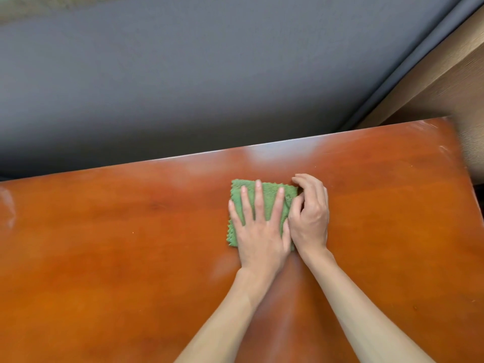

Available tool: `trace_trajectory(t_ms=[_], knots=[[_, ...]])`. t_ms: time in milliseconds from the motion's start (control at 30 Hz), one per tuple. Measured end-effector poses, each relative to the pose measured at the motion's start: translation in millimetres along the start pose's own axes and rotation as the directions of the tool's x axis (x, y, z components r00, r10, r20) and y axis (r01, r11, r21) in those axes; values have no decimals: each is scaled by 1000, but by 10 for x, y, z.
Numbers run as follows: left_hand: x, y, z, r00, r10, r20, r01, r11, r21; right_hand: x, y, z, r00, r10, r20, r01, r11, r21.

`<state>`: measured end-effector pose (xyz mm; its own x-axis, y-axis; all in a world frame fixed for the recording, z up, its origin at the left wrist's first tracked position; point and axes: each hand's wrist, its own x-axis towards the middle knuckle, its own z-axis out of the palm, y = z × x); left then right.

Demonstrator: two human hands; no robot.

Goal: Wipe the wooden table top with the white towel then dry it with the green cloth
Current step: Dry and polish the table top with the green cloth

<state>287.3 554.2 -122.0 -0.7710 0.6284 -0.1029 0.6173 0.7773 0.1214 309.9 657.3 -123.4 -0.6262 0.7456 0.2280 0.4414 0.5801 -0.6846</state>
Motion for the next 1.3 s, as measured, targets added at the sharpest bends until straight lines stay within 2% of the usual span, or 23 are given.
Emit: trace_trajectory(t_ms=[100, 200, 300, 400, 600, 667, 800, 900, 1000, 1067, 1133, 1200, 1300], knots=[[205, 24, -29, 999, 41, 4, -41, 999, -5, 6, -2, -16, 999, 32, -30, -31, 998, 49], [523, -74, -86, 997, 69, 20, -69, 997, -26, 5, 3, -76, 1000, 27, 3, -27, 994, 110], [855, -319, -177, 999, -22, 30, 24, 998, -62, 47, 144, -263, 999, 44, 8, -44, 983, 179], [943, -643, -245, 996, -82, 41, 84, 996, -35, 163, 461, -595, 993, 102, -55, -94, 987, 127], [384, -1015, -273, 946, -319, 54, 321, 946, -38, 379, 1336, -1285, 952, 250, -178, -255, 967, -6], [78, -911, -248, 942, -331, 52, 333, 943, -24, 363, 1495, -1355, 942, 277, -189, -286, 958, -24], [-494, -426, -119, 972, -224, 66, 226, 974, -18, 331, 1551, -1281, 969, 189, -162, -211, 969, -130], [-701, -19, -12, 996, -18, 85, 18, 1000, 3, 353, 1575, -1267, 969, 198, -150, -221, 962, -157], [-509, 90, 20, 983, 161, 85, -160, 987, -15, 349, 1576, -1278, 973, 178, -147, -204, 962, -181], [-194, -106, -37, 984, 169, 55, -167, 985, -29, 349, 1559, -1267, 974, 171, -148, -198, 960, -196], [166, -506, -143, 997, 71, 34, -71, 997, -12, 350, 1559, -1263, 975, 169, -146, -198, 958, -208], [443, -1080, -272, 992, -116, 47, 116, 993, 4, 356, 1587, -1262, 977, 170, -132, -196, 956, -219], [419, -2065, -458, 903, -425, 68, 426, 905, -6, 360, 1650, -1230, 980, 178, -90, -197, 939, -282]])
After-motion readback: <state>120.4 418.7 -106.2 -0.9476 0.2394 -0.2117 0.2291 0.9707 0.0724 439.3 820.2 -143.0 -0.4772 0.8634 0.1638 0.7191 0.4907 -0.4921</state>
